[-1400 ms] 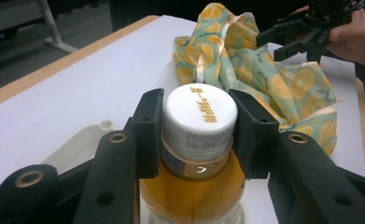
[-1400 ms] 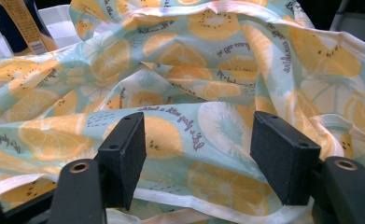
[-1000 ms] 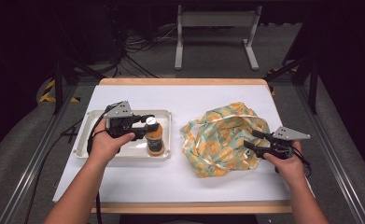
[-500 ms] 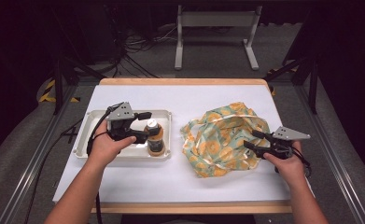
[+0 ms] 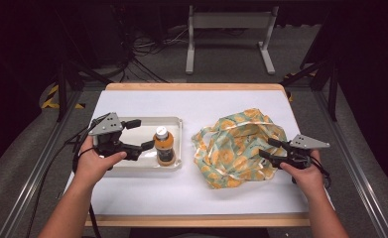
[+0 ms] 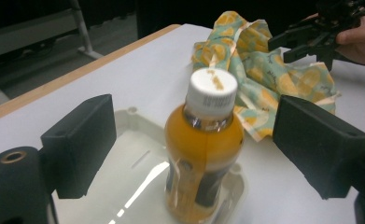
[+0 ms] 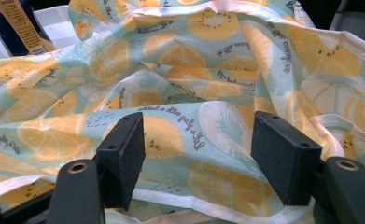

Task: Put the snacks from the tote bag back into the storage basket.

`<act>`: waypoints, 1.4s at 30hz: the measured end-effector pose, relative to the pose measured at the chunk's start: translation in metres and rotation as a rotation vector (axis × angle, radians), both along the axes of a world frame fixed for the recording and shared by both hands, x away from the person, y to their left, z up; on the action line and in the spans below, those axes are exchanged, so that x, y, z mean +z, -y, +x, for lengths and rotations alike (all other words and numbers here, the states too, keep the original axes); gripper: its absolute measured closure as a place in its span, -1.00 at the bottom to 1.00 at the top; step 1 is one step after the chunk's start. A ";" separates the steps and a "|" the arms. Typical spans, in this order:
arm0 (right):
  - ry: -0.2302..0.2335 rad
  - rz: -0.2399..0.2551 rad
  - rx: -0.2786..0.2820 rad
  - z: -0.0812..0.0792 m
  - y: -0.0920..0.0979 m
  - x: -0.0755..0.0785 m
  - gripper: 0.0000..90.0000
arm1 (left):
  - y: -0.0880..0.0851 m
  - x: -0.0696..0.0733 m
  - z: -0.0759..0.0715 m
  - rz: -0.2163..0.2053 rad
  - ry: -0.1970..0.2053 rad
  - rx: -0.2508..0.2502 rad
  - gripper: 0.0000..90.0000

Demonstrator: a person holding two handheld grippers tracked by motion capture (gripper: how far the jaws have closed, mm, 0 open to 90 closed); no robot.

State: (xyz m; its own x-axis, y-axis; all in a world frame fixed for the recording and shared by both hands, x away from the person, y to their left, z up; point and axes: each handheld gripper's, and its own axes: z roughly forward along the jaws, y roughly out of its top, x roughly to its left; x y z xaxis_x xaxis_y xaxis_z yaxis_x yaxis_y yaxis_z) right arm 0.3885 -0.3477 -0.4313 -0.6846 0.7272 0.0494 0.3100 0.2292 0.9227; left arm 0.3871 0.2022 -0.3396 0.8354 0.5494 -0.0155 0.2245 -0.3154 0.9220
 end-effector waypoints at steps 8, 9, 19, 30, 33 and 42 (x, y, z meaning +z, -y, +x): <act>0.011 0.004 0.000 -0.003 0.001 0.004 -0.22 | -0.034 -0.015 -0.011 -0.011 -0.020 0.085 -0.75; 0.012 0.009 -0.001 -0.004 0.001 0.005 -0.22 | -0.039 -0.018 -0.012 -0.009 -0.024 0.097 -0.75; 0.028 0.014 -0.005 -0.010 0.004 0.009 -0.24 | -0.072 -0.053 -0.018 -0.025 -0.042 0.190 -0.81; 0.033 0.034 -0.016 -0.015 0.007 0.008 -0.33 | -0.081 -0.086 -0.018 -0.125 -0.074 0.213 -0.90; 0.034 0.032 -0.015 -0.016 0.007 0.006 -0.34 | -0.083 -0.092 -0.021 -0.151 -0.068 0.224 -0.90; 0.032 0.032 -0.014 -0.017 0.007 0.000 -0.38 | -0.087 -0.105 -0.030 -0.179 -0.059 0.246 -0.89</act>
